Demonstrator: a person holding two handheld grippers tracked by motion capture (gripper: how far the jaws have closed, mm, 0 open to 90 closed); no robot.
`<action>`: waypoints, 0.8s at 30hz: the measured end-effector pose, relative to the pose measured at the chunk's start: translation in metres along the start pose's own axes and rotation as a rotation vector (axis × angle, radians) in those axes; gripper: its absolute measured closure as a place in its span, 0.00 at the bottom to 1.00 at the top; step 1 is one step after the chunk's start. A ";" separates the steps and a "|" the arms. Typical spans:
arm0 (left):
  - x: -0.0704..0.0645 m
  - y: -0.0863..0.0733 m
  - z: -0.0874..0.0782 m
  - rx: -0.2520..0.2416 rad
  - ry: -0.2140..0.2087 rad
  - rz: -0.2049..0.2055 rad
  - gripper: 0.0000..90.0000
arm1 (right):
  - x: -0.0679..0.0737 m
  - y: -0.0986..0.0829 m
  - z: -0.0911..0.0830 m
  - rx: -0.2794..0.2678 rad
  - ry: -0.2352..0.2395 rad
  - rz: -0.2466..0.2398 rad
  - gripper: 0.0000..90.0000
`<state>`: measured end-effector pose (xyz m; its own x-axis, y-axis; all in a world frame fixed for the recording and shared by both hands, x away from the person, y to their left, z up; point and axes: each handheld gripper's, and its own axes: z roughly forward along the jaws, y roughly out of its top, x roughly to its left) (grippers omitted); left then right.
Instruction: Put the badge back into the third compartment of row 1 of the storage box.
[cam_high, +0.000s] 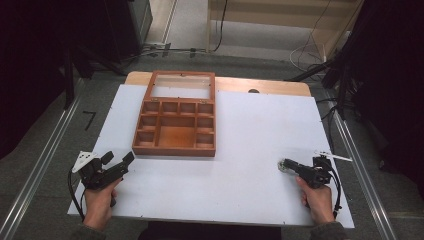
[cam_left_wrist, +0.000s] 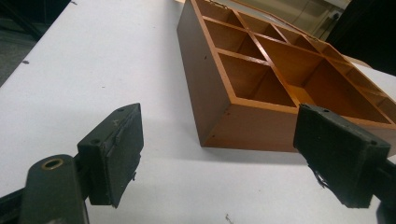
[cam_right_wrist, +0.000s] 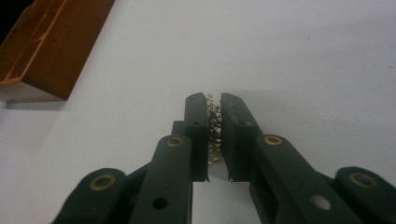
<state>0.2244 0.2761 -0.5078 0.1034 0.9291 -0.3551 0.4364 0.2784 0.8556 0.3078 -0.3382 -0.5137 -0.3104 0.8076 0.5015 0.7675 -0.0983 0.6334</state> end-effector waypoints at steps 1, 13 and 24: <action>0.000 0.000 0.000 -0.001 -0.001 0.000 0.18 | 0.002 0.000 0.000 0.004 -0.001 -0.005 0.89; 0.000 0.001 -0.001 -0.001 -0.002 -0.001 0.18 | 0.007 0.000 -0.007 -0.016 0.023 -0.011 0.95; 0.000 0.001 -0.001 -0.001 -0.001 -0.003 0.18 | 0.021 0.006 -0.013 -0.069 0.059 -0.027 0.95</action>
<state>0.2240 0.2763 -0.5070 0.1030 0.9279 -0.3583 0.4359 0.2816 0.8548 0.2987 -0.3298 -0.4920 -0.3647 0.7751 0.5160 0.7186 -0.1182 0.6853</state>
